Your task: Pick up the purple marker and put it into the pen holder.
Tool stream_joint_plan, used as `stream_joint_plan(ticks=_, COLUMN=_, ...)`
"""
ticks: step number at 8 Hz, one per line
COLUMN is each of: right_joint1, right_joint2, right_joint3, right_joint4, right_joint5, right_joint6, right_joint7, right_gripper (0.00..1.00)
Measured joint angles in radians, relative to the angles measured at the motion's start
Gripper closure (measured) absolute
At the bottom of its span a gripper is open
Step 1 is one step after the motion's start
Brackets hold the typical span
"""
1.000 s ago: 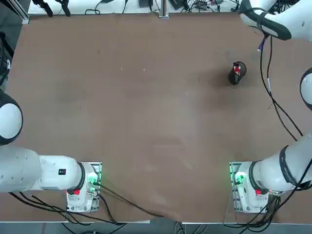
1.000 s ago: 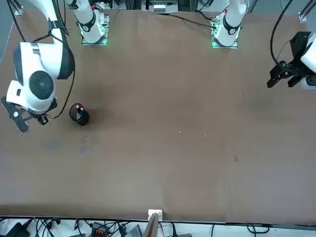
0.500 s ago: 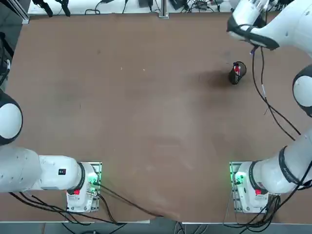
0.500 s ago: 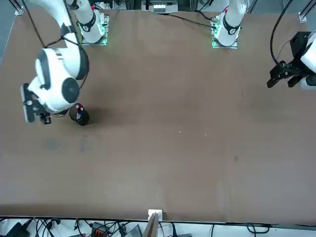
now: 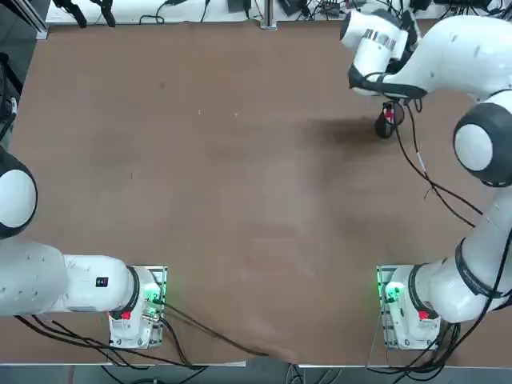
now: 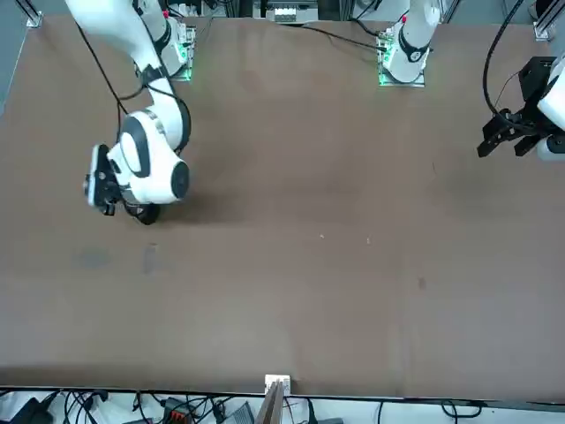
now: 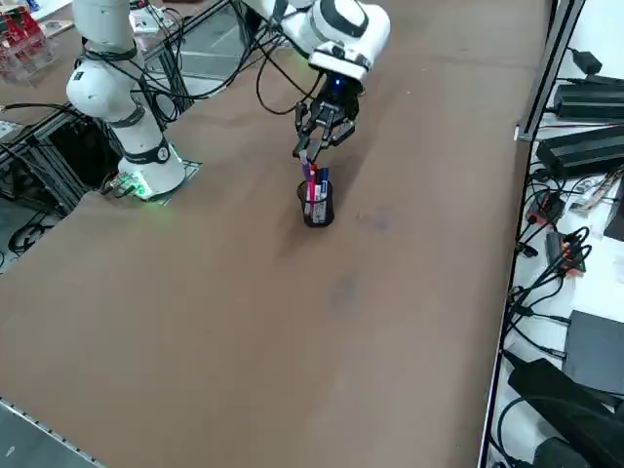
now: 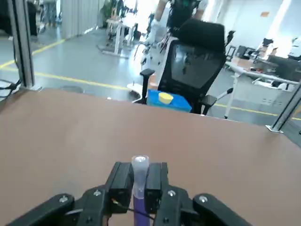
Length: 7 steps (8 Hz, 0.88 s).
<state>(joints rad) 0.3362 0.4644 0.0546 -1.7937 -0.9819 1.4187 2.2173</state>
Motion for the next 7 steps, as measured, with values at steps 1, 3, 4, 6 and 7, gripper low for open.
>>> stream_joint_plan(ticks=1, right_joint1=0.014, right_joint2=0.017, right_joint3=-0.001, right_joint4=0.001, right_joint5=-0.002, right_joint6=-0.017, right_joint7=0.046, right_gripper=0.82)
stream_joint_plan(ticks=3, right_joint1=0.035, right_joint2=0.042, right_joint3=-0.001, right_joint4=0.003, right_joint5=-0.003, right_joint6=-0.046, right_joint7=0.132, right_gripper=0.82)
stream_joint_plan(ticks=4, right_joint1=0.042, right_joint2=0.064, right_joint3=-0.001, right_joint4=0.003, right_joint5=-0.009, right_joint6=-0.049, right_joint7=0.169, right_gripper=0.82)
stream_joint_plan(ticks=6, right_joint1=0.047, right_joint2=0.091, right_joint3=-0.003, right_joint4=0.018, right_joint5=-0.022, right_joint6=-0.052, right_joint7=0.2, right_gripper=0.82)
stream_joint_plan(ticks=7, right_joint1=0.048, right_joint2=0.094, right_joint3=-0.003, right_joint4=0.027, right_joint5=-0.022, right_joint6=-0.053, right_joint7=0.202, right_gripper=0.82)
